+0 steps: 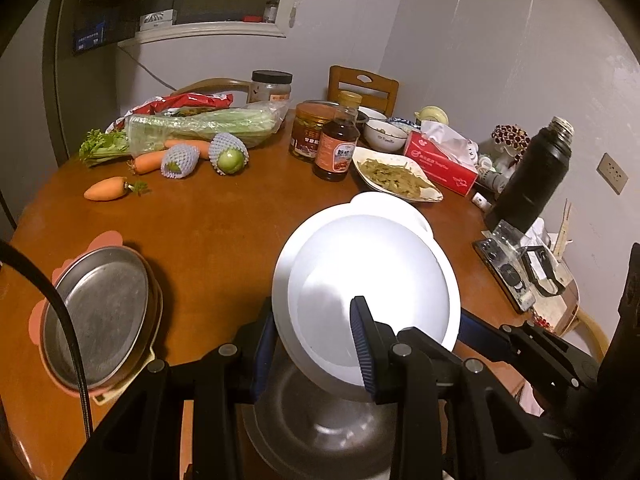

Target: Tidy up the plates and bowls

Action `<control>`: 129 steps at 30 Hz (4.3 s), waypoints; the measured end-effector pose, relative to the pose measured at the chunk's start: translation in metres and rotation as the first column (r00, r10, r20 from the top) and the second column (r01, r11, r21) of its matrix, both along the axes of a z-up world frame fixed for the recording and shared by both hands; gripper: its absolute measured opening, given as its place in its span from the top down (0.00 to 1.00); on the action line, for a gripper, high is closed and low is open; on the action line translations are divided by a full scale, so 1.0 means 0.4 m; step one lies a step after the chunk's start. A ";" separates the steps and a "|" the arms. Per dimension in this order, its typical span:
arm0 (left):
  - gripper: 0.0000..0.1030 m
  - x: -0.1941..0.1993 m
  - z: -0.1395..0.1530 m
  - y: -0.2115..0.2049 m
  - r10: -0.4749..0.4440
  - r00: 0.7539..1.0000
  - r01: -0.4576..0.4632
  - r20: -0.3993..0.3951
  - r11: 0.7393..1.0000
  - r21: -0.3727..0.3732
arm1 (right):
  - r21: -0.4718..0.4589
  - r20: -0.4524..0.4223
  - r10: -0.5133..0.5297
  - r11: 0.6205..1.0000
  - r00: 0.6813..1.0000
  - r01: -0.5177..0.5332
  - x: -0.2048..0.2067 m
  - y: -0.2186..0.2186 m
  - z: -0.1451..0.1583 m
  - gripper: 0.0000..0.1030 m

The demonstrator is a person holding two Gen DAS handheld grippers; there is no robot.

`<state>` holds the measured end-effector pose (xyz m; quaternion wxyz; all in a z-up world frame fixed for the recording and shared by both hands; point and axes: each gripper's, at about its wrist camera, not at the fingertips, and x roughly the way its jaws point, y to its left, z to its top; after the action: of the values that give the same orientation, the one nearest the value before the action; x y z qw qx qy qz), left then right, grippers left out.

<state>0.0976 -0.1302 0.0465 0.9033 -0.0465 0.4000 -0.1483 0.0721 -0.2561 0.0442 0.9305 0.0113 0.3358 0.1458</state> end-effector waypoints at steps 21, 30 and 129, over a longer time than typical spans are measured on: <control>0.65 -0.061 -0.079 -0.008 -0.016 0.996 0.022 -0.084 0.997 0.069 | -0.018 -0.069 0.033 0.999 0.997 -0.034 -0.073 0.002 -0.072 0.63; 0.65 -0.070 -0.095 -0.014 -0.019 0.995 0.028 -0.099 0.996 0.087 | -0.019 -0.086 0.045 0.999 0.995 -0.047 -0.083 0.002 -0.086 0.63; 0.56 -0.115 -0.037 -0.014 -0.016 1.000 0.016 0.002 0.992 0.126 | 0.030 -0.062 -0.069 0.997 0.996 0.071 -0.087 -0.092 -0.072 0.50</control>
<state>0.0518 -0.1358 0.0319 0.9038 0.0141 0.4074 -0.1301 0.0375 -0.2930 0.0154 0.9240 0.0423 0.3612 0.1180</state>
